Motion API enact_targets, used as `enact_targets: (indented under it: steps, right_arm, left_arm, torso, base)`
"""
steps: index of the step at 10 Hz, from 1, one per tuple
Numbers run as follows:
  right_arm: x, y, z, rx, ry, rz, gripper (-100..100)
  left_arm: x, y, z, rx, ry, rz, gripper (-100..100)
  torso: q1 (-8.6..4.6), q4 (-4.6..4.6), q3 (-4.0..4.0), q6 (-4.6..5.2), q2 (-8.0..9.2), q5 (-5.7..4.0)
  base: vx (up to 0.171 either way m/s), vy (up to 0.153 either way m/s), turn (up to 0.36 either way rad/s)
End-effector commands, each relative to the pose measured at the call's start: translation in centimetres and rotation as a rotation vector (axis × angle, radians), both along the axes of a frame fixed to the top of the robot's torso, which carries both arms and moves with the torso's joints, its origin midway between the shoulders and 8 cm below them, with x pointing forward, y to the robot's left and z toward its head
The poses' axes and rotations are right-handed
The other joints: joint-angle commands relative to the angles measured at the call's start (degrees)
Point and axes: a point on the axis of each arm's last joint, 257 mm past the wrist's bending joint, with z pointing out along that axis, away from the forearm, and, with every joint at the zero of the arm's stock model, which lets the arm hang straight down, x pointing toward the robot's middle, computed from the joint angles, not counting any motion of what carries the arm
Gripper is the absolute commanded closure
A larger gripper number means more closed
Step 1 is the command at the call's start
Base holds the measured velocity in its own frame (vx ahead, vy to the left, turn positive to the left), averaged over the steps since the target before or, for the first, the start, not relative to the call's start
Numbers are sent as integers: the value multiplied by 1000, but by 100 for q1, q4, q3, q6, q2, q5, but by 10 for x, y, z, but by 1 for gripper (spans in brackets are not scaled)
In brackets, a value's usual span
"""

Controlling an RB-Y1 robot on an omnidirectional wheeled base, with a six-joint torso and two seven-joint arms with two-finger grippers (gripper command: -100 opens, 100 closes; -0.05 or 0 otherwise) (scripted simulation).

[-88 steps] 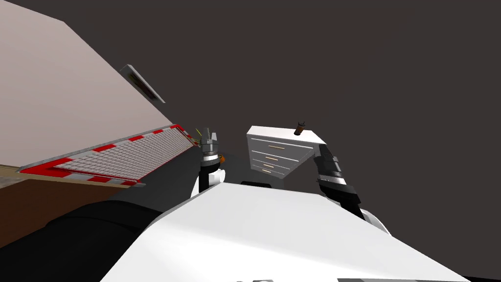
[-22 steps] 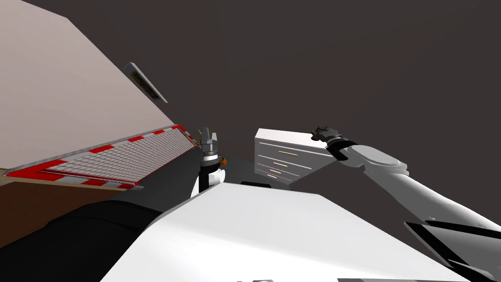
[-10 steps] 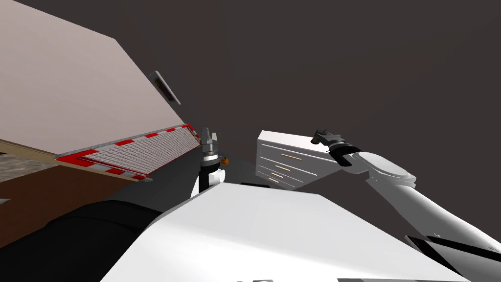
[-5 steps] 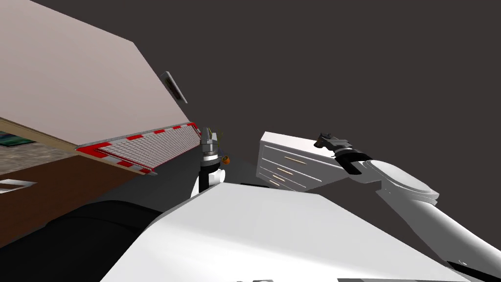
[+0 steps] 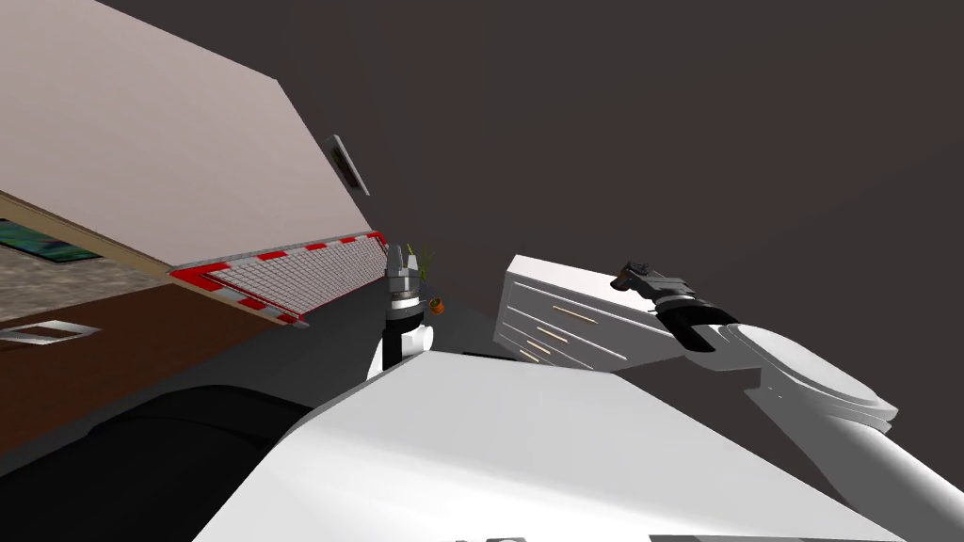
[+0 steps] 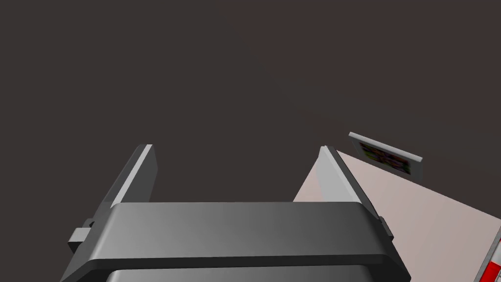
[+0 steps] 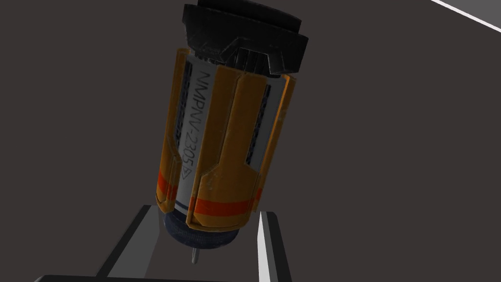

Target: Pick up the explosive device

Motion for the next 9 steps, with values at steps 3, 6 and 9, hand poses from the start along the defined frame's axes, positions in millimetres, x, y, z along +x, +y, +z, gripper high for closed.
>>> enact_targets:
  steps: [3,6,9]
  right_arm:
    - [-39,-18,-9,13,5,-48,100]
    - [-67,-26,0,15,-20,-80,100]
    - [-101,-37,-4,17,-17,-122,100]
  left_arm:
    - [0,0,0,0,0,0,0]
    - [0,0,0,0,0,0,0]
    - [0,0,0,0,0,0,0]
  torso:
    - [-13,-4,-7,-3,-10,-6]
    - [-49,-15,-8,9,-1,-31]
    - [-64,-15,-2,36,12,-33]
  base:
    - [26,-8,137]
    - [20,-7,139]
    - [19,-10,57]
